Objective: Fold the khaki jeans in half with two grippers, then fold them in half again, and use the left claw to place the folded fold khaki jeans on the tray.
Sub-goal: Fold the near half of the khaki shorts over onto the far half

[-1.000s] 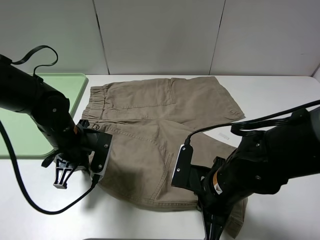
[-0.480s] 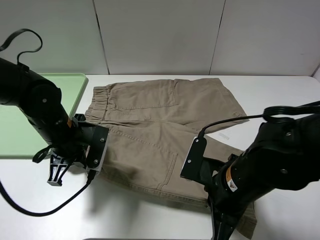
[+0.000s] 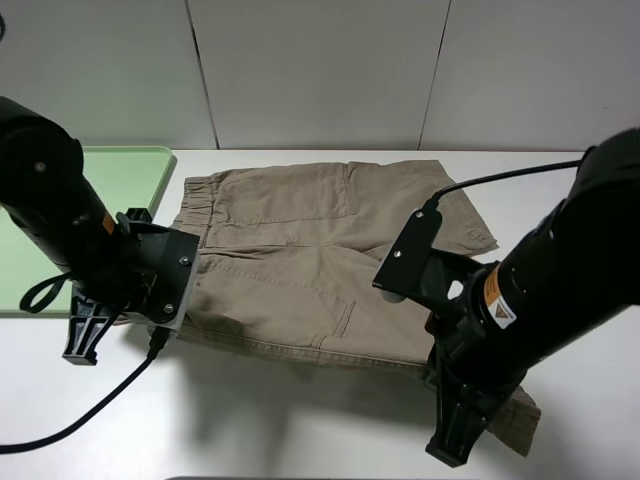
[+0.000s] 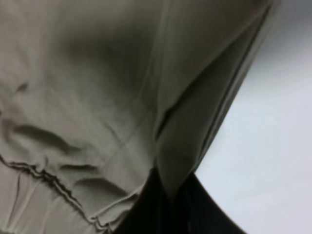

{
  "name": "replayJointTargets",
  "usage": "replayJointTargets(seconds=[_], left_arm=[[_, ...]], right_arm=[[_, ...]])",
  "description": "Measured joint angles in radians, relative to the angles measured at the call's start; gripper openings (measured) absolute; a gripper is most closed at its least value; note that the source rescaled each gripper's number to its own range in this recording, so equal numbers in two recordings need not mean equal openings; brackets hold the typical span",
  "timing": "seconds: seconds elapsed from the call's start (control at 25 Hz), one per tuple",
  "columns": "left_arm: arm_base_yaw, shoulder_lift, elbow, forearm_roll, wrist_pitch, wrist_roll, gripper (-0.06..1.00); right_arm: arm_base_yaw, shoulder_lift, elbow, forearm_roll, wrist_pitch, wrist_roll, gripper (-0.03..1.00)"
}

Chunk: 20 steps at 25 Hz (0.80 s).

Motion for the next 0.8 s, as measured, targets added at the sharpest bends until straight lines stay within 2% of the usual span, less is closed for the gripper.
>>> replayJointTargets(seconds=[0.36,0.8], left_arm=[[0.000,-0.131,0.000,-0.056,0.159,0.000,0.00],[-0.002,-0.265,0.000,-0.063,0.304,-0.004,0.00]], right_arm=[[0.000,0.000,-0.150,0.011,0.221,0.079,0.00],[0.000,0.001,-0.294,0.047,0.373,0.105,0.00]])
